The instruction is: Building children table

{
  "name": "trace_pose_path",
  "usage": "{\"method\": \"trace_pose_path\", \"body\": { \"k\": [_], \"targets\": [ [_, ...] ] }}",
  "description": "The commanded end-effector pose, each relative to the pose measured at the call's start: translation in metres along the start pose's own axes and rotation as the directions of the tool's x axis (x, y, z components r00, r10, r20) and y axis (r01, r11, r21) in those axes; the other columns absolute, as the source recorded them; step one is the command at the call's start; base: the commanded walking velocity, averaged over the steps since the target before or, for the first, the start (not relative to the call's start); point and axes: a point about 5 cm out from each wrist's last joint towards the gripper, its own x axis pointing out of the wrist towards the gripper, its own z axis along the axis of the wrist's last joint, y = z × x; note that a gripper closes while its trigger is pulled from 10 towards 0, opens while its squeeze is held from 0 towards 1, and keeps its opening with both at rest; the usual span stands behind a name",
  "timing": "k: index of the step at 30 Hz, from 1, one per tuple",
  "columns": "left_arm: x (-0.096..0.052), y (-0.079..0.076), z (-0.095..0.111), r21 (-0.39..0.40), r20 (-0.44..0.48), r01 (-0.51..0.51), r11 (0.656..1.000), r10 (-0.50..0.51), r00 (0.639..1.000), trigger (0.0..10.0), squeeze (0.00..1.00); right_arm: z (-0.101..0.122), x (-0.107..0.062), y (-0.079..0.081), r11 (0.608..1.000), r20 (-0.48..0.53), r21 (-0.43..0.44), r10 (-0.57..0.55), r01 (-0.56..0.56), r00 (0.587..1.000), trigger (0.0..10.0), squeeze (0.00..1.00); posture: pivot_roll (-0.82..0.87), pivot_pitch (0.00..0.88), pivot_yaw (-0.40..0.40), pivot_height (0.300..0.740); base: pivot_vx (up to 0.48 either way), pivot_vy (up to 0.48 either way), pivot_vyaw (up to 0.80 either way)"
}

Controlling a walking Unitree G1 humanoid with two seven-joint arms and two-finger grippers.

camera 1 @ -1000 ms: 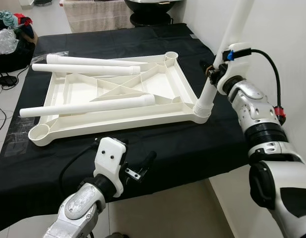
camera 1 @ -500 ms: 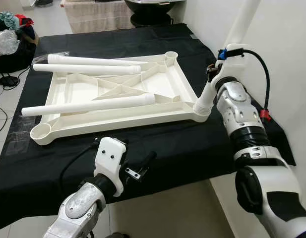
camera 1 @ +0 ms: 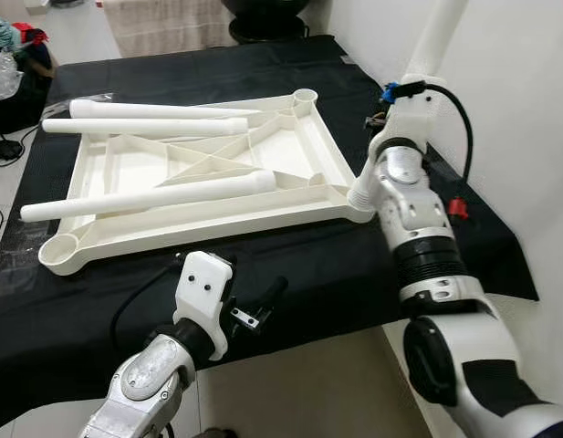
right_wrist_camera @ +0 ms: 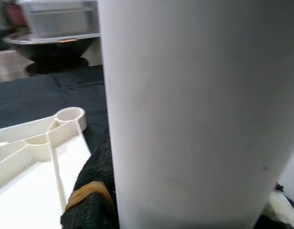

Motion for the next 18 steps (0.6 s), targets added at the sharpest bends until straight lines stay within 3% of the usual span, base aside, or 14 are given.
{"method": "trace_pose_path", "body": {
  "k": [1, 6, 8, 13, 18],
  "targets": [
    [0.0, 0.001, -0.002, 0.002, -0.006, -0.009, 1.0, 0.009, 1.0, 10.0, 0.0, -0.037, -0.007, 0.0, 0.997, -0.172, -0.058, -0.057, 0.048, 0.983, 10.0, 0.0, 0.13, 0.158, -0.021, 0.74, 0.0, 0.0, 0.0],
    [0.0, 0.001, -0.003, 0.002, -0.005, -0.011, 1.0, 0.011, 1.0, 10.0, 0.0, -0.033, -0.013, 0.007, 0.996, -0.164, -0.044, -0.085, 0.078, 0.983, 10.0, 0.0, 0.13, 0.158, -0.022, 0.74, 0.0, 0.0, 0.0],
    [0.0, 0.001, -0.003, 0.001, -0.005, -0.012, 1.0, 0.012, 1.0, 10.0, 0.0, -0.029, -0.019, 0.012, 0.988, -0.144, -0.065, -0.147, 0.138, 0.979, 10.0, 0.0, 0.13, 0.157, -0.023, 0.74, 0.0, 0.0, 0.0],
    [0.001, 0.0, -0.003, 0.001, -0.002, -0.01, 1.0, 0.01, 1.0, 10.0, 0.0, -0.027, -0.028, 0.019, 0.972, -0.153, -0.012, -0.233, 0.234, 0.96, 10.0, 0.0, 0.13, 0.156, -0.024, 0.74, 0.0, 0.0, 0.0],
    [0.001, 0.0, -0.003, 0.001, -0.002, -0.012, 1.0, 0.012, 1.0, 10.0, 0.0, -0.024, -0.035, 0.018, 0.925, -0.152, -0.017, -0.378, 0.38, 0.913, 10.0, 0.0, 0.12, 0.151, -0.031, 0.74, 0.0, 0.0, 0.0]
  ]
}}
